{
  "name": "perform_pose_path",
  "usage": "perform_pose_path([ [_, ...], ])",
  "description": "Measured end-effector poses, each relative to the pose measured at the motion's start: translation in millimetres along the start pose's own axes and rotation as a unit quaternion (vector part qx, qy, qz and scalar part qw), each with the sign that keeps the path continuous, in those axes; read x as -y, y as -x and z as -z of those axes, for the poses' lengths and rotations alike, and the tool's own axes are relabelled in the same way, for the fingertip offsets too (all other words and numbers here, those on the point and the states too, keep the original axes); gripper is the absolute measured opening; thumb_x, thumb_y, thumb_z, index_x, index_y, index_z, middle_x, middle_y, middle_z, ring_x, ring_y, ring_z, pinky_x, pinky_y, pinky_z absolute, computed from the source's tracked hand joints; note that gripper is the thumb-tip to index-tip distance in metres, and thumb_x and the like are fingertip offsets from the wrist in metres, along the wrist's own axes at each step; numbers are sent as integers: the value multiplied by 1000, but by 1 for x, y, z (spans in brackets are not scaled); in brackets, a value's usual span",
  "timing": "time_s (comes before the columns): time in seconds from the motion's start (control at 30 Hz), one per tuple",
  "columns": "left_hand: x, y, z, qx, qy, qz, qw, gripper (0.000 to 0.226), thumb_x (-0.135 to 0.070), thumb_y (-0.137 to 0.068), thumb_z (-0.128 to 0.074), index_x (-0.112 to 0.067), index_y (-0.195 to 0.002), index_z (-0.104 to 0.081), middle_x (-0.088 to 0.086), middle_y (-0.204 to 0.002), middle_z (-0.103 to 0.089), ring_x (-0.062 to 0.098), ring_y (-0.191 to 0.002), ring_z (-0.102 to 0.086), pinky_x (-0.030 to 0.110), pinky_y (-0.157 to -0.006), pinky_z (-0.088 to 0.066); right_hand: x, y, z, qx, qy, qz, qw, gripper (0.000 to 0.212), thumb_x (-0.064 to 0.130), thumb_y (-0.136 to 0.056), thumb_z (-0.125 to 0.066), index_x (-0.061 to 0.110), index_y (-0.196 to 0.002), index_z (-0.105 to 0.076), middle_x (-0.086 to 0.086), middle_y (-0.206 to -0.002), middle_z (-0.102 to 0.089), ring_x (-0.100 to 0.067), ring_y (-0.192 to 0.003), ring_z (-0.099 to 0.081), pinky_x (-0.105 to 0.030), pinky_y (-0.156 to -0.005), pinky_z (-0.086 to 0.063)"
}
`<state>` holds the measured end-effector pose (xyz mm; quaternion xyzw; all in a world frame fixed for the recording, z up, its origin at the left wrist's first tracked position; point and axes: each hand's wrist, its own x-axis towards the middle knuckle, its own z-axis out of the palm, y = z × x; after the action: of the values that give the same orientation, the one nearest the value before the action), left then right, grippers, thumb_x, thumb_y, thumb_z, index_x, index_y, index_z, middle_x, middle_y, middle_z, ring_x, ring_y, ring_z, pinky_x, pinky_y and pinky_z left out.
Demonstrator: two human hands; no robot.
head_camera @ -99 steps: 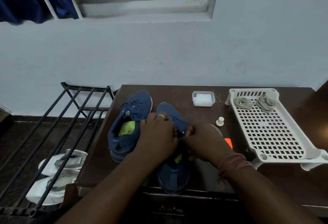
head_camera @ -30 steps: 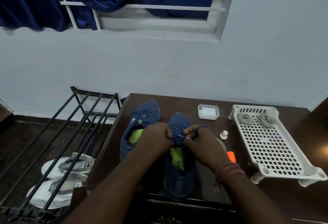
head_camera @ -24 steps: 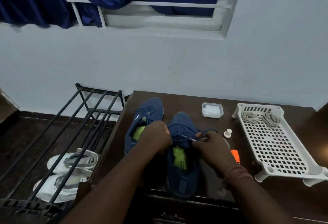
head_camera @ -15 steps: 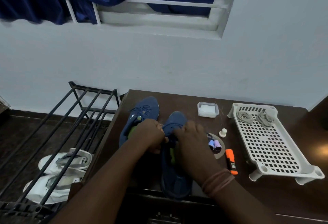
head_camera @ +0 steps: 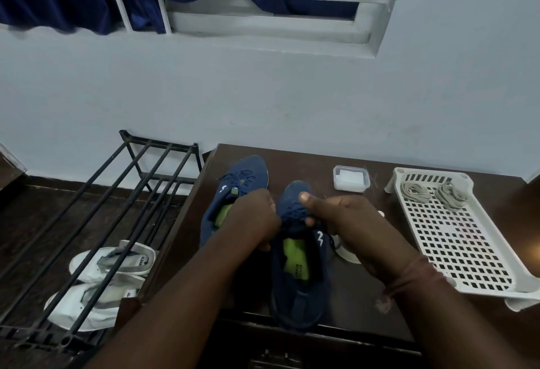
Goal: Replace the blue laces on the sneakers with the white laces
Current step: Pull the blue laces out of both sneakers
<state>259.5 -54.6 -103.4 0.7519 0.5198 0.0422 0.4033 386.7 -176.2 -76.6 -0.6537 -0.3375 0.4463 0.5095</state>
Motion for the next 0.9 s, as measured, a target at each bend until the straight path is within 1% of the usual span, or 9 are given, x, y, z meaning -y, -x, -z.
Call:
perform_pose_path([
  [0.1,0,2,-1,9,-42,-24,999,38,-5,-86,-60,-27,-117,-62,7,-110,-67,27,-75,-72,42,-61,-63,15,5,3,17,-161,23,987,47,45,-90,-63,22,-49,-62,4,-49,-48,-9,-51,-49,-19,-52,-43],
  [0.2,-1,-2,-1,30,-94,-63,993,53,-2,-87,-58,-31,-132,-60,7,-133,-59,26,-100,-67,38,-82,-60,22,8,13,6,-233,5,972,44,55,-89,-59,25,-56,-58,-1,-57,-37,-12,-53,-40,-24,-51,-31],
  [0.33,-5,3,-4,6,-141,-138,980,33,-2,-85,-54,-30,-97,-68,11,-126,-54,14,-68,-57,23,-59,-49,21,14,18,-33,-219,52,974,41,49,-92,-55,17,-71,-70,-8,-64,-47,-11,-54,-37,-22,-55,-33],
  [0.47,-1,3,-7,-18,-155,-153,976,28,-5,-83,-52,-30,-72,-48,8,-113,-49,21,-72,-55,27,-58,-38,28,14,20,-56,-366,112,922,45,40,-92,-61,20,-55,-45,2,-55,-39,-13,-57,-41,-30,-60,-28],
  [0.57,-3,1,-6,-4,-144,-147,978,27,-6,-82,-51,-29,-69,-47,9,-110,-50,23,-74,-58,25,-57,-37,35,14,30,-40,-400,132,906,43,41,-93,-60,20,-62,-40,-2,-64,-30,-15,-60,-35,-31,-61,-29],
  [0.63,-7,2,-5,16,-134,-148,980,22,-10,-81,-55,-28,-68,-52,8,-109,-55,24,-81,-61,24,-61,-41,31,12,34,-78,-278,91,953,47,48,-93,-60,22,-60,-39,-2,-62,-32,-16,-58,-32,-34,-60,-26],
  [0.7,-10,5,-3,51,-150,-163,974,10,-20,-82,-60,-25,-74,-58,6,-103,-58,22,-88,-60,27,-68,-44,20,9,32,-131,-40,52,989,57,57,-92,-56,18,-52,-44,-3,-53,-43,-18,-54,-37,-38,-61,-30],
  [0.8,-17,10,9,122,0,-146,982,18,-33,-80,-70,-17,-77,-62,8,-85,-66,17,-78,-62,35,-73,-51,-2,8,26,-99,221,61,968,60,57,-92,-54,10,-55,-48,-4,-52,-46,-14,-48,-41,-34,-58,-39],
  [0.9,-22,13,20,98,209,-124,965,10,-21,-75,-73,-19,-73,-64,11,-83,-68,17,-73,-60,36,-72,-47,-21,3,24,-68,409,60,908,54,56,-88,-60,9,-61,-51,0,-54,-54,-11,-51,-50,-34,-58,-46],
])
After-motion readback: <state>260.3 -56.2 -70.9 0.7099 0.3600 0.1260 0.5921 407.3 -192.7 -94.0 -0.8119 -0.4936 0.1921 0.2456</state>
